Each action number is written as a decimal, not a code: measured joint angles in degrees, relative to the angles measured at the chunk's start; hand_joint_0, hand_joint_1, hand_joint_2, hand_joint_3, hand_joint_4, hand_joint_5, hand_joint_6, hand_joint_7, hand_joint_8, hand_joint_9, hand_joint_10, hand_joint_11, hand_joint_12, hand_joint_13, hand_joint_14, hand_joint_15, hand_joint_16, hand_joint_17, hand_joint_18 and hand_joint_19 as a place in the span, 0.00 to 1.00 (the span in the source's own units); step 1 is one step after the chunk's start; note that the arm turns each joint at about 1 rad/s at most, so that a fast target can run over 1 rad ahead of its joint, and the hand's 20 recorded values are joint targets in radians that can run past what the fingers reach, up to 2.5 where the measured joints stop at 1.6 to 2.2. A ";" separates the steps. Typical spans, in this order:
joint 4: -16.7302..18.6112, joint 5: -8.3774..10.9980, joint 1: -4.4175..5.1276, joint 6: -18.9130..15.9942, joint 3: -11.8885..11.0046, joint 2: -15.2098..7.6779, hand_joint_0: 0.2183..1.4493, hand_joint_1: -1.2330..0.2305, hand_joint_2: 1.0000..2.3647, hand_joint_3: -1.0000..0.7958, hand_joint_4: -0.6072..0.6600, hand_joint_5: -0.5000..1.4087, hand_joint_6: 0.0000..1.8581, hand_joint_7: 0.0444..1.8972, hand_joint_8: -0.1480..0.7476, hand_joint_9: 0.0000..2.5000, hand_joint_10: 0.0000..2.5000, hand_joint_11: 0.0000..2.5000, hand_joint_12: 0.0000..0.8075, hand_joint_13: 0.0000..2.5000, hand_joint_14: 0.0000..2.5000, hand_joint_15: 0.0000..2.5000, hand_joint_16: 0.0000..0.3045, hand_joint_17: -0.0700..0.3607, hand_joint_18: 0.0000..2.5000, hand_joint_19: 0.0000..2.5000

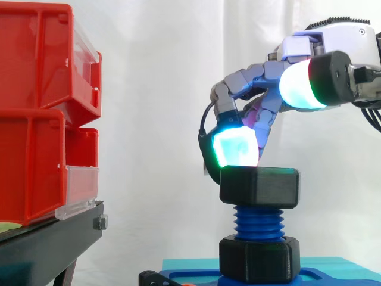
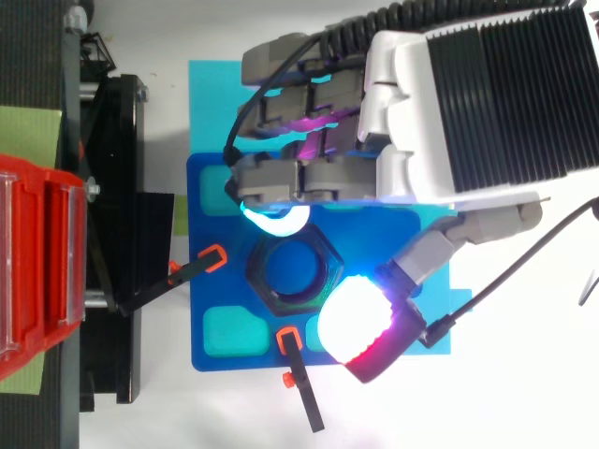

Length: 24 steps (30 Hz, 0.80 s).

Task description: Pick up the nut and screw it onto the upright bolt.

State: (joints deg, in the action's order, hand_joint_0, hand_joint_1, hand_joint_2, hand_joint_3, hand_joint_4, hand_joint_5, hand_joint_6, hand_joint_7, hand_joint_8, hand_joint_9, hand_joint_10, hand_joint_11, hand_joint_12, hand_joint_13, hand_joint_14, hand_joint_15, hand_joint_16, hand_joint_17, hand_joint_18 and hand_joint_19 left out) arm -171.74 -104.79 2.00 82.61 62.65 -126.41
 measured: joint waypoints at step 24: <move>2.99 -1.74 -0.89 -0.10 -0.07 0.01 0.25 0.73 0.00 0.28 0.67 0.22 0.27 0.40 0.43 0.39 0.00 0.00 0.32 0.27 0.00 0.00 0.11 0.33 0.18 0.05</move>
State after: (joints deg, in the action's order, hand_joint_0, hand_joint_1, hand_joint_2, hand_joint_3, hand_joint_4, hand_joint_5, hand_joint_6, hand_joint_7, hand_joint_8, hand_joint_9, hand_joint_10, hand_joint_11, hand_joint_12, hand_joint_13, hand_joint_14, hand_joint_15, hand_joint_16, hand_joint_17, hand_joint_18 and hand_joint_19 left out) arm -168.75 -106.53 1.11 82.51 62.58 -126.39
